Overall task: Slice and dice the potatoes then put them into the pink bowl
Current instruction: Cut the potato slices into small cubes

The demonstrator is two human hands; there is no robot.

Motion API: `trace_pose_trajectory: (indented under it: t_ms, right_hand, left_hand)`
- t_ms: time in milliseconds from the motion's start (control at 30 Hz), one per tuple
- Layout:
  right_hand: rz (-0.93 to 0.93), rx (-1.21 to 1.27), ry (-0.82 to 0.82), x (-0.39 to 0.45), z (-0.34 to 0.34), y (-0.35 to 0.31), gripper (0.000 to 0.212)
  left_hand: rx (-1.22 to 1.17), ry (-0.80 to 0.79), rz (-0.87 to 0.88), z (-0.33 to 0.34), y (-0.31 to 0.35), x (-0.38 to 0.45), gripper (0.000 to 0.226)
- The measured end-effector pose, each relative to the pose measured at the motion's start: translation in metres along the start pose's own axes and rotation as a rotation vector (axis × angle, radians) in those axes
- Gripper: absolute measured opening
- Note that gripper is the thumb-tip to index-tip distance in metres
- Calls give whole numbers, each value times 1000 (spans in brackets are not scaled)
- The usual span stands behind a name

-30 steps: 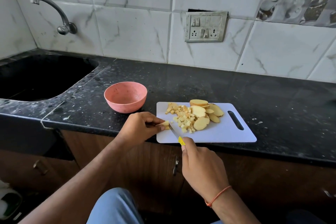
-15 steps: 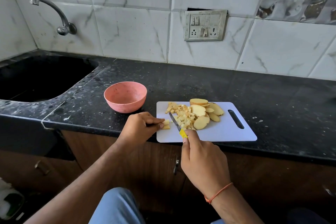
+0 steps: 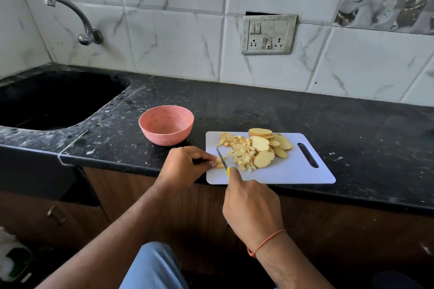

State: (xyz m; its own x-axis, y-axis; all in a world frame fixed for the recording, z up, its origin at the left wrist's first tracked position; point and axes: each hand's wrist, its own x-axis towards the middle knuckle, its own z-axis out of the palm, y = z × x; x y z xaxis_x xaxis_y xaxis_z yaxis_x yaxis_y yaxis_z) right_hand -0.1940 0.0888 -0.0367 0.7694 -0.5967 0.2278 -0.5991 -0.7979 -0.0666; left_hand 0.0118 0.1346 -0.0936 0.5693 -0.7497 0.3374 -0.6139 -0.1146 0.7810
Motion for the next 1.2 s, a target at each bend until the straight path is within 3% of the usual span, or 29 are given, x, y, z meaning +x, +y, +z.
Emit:
trace_pose_trajectory:
  t_ms: [767, 1033, 1200]
  right_hand:
    - [-93, -40, -192, -26, 4, 3, 64]
    - [-49, -66, -114, -36, 1, 35, 55]
    - [14, 65, -14, -26, 5, 50, 41]
  left_hand:
    - [51, 28, 26, 2, 2, -3, 18]
    - [8, 25, 6, 2, 3, -2, 18]
    - [30, -7, 30, -2, 4, -3, 21]
